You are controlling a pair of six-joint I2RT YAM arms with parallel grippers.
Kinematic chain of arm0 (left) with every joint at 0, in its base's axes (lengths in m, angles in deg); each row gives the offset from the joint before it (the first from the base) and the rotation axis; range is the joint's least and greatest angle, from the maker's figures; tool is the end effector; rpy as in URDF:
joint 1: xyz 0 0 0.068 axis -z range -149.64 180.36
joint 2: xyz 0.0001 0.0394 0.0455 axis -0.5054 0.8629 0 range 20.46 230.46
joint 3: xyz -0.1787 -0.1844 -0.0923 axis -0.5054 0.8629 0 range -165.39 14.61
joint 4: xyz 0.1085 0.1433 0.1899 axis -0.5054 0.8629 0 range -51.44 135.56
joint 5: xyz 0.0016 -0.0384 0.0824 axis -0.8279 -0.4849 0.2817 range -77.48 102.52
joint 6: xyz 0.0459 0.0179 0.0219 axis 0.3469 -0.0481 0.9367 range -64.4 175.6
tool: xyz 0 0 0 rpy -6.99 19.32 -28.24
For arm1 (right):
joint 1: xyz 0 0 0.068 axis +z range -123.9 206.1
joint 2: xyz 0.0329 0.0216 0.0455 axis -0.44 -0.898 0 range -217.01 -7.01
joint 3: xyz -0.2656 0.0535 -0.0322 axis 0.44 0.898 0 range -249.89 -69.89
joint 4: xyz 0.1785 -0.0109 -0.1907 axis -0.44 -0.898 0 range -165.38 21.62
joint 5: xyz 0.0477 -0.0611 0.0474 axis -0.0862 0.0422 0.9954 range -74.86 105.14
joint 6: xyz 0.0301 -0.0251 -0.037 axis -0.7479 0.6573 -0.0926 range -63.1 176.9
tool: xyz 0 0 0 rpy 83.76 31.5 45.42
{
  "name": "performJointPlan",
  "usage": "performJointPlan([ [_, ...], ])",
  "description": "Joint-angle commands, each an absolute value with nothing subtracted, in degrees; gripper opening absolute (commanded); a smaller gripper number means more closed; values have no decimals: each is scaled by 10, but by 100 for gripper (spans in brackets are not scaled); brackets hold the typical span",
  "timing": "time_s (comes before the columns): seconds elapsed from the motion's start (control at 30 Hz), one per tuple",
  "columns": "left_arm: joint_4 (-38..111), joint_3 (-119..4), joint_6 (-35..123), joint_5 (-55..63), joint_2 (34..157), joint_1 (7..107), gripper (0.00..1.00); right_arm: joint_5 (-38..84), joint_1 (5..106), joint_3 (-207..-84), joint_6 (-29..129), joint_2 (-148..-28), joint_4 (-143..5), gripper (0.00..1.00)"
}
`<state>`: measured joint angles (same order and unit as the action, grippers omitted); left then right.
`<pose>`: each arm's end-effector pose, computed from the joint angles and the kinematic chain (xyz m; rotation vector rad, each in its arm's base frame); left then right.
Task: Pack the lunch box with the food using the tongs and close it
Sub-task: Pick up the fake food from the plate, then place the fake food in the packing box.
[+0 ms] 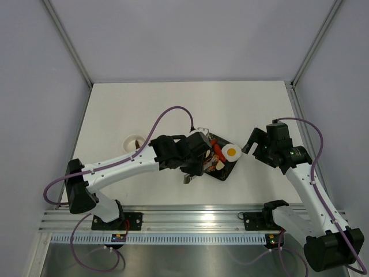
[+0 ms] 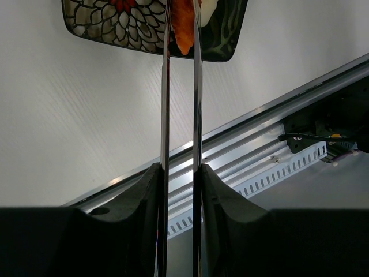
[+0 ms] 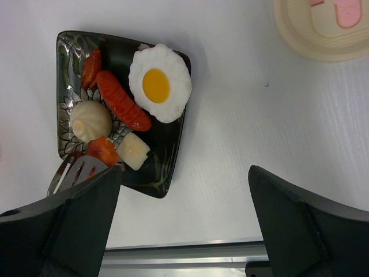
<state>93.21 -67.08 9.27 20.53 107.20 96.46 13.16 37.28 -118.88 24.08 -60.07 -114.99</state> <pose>0.1299 -0.2809 0.3210 0.4117 2.6589 -0.5009 0.1763 0.0335 0.2823 0.4802 2.4301 0.2920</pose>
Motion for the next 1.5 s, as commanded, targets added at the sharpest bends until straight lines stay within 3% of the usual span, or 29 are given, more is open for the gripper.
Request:
performJointPlan([
  [0.0,902,-691,109,210,1048,965,0,133,370,-1194,241,-598,-1153,99],
  [0.47,945,-713,153,249,992,909,0,133,370,-1195,241,-599,-1154,99],
  [1.1,1047,-584,230,251,819,544,0,144,370,-1200,246,-614,-1141,99],
  [1.47,996,-511,262,225,815,467,0,146,370,-1208,249,-623,-1140,100],
])
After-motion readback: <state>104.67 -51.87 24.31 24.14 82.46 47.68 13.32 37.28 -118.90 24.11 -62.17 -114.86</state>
